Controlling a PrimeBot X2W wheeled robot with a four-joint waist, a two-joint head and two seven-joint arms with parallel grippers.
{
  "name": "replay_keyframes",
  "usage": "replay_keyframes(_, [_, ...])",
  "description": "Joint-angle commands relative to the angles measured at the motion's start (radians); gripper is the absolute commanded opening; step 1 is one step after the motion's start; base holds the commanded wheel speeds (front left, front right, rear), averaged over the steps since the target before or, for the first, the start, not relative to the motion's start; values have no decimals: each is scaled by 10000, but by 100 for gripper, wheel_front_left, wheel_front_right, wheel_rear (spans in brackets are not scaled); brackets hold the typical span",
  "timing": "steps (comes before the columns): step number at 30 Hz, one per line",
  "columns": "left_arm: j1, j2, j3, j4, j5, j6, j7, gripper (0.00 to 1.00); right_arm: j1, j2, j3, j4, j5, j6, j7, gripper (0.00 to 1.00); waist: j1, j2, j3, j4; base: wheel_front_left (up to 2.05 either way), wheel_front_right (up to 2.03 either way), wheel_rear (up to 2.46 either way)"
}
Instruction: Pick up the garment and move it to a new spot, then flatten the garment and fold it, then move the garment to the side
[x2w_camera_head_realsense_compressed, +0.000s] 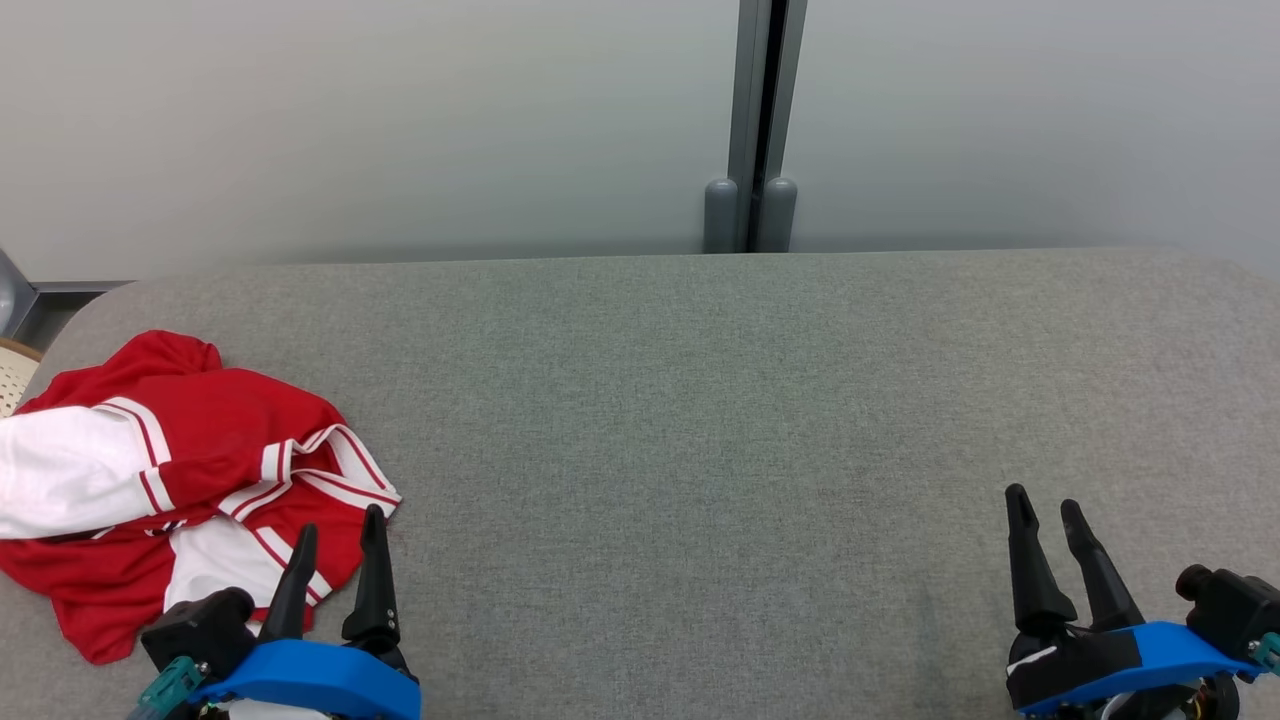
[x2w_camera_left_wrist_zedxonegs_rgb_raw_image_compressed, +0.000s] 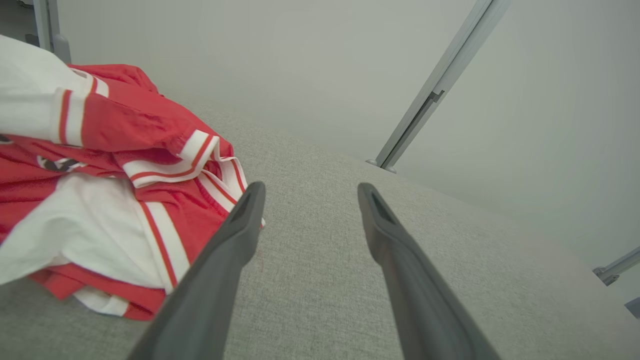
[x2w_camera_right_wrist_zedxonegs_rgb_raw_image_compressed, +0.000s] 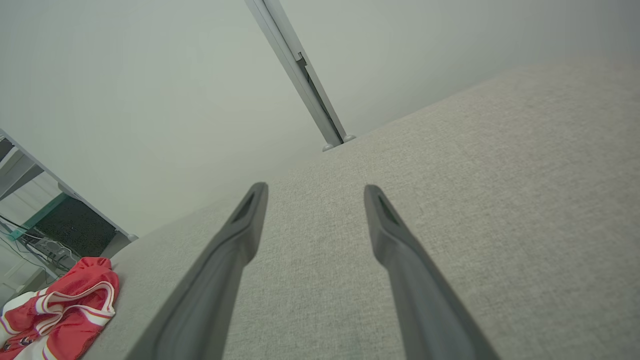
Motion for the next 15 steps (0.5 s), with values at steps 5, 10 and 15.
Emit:
replay_keyframes(5, [-25, 178, -184, -103, 601, 61, -192, 100, 29, -76, 11, -122, -643, 18, -192, 100, 0, 0, 35, 10, 0, 0, 0])
replay_keyframes(10, [-9, 260, -356, -37, 1035, 94, -322, 100, 40, -81, 31, -75, -1101, 18, -247, 100, 0, 0, 58, 6, 0, 0, 0])
replay_keyframes(15, [41, 305, -461, 48, 1409, 171, -440, 100, 69, -85, 48, -55, -1517, 19, -232, 100, 0, 0, 49, -1, 0, 0, 0])
